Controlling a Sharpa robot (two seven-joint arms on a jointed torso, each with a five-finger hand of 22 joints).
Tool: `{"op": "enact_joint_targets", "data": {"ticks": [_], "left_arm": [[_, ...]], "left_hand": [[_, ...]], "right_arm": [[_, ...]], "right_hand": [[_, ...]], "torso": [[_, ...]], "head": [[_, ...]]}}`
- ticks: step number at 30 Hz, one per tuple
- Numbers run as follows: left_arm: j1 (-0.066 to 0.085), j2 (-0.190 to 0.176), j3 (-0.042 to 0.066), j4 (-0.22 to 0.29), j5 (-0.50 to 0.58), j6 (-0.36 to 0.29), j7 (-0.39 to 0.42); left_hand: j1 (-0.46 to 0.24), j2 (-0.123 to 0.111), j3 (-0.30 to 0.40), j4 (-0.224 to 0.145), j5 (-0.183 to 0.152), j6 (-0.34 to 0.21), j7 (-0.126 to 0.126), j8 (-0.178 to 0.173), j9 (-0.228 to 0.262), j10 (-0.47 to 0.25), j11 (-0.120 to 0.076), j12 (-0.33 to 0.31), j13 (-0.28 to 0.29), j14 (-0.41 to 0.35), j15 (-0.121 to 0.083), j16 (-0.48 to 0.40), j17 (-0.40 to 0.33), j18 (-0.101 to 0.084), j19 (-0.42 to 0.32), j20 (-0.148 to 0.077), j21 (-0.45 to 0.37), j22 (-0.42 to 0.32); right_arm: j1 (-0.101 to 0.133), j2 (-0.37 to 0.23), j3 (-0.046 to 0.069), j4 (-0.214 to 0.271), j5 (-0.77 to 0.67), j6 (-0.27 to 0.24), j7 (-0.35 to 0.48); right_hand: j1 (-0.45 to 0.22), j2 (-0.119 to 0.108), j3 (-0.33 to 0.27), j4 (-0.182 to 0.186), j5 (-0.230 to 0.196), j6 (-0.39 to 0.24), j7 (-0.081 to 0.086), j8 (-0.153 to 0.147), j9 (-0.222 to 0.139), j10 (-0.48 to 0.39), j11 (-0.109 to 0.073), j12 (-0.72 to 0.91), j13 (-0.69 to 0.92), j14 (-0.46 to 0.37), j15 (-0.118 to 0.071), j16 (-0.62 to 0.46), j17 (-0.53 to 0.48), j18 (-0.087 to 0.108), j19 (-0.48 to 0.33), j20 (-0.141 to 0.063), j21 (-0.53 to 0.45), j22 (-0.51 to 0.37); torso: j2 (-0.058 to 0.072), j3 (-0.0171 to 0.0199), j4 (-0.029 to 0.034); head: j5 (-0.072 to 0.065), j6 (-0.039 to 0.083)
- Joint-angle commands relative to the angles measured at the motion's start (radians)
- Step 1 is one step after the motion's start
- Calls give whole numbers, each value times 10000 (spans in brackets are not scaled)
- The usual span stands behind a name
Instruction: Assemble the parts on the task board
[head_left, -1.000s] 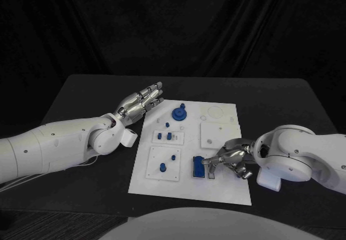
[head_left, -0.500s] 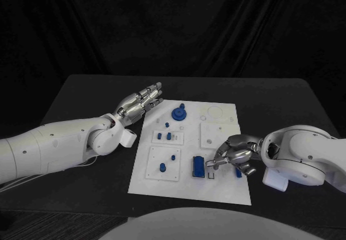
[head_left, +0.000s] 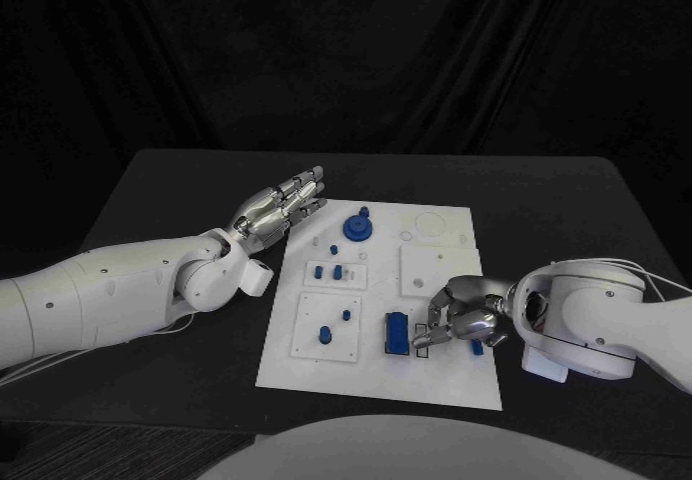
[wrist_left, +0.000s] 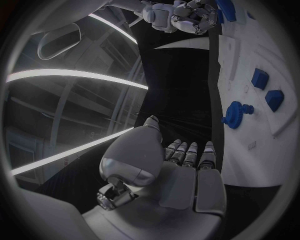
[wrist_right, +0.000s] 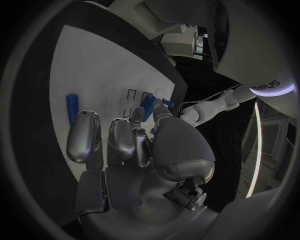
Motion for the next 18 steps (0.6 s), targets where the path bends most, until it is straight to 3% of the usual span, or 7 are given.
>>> {"op": "enact_joint_targets", "data": {"ticks": [1, 18], "left_arm": [[-14, 26, 9, 1, 50, 152, 566], [-40, 73, 9, -52, 50, 248, 540]], "left_hand": [[106, -28, 75, 9, 48, 9, 41, 44, 10, 18, 77, -31, -15, -23, 60, -36, -14, 81, -12, 77, -33, -9], [160, -27, 117, -16, 112, -1, 54, 41, 8, 18, 113, -31, -15, -23, 91, -36, -14, 82, -12, 102, -33, -9]], "right_arm": [[-42, 67, 2, -45, -705, 121, 76], [-284, 434, 2, -219, -772, 93, 87]], "right_hand": [[16, 4, -56, 27, -30, 24, -42, 45, 58, 1075, -65, 52, 2634, 232, -56, 45, 18, -5, 100, -47, 28, 1517], [4, 29, -93, 72, -91, -141, -51, -27, 73, 1075, -74, 52, 2634, 207, -64, -13, -105, 12, 76, -56, -65, 1491]], "torso": [[-5, 6, -9], [8, -5, 35]], "head": [[-13, -1], [-50, -1]]}}
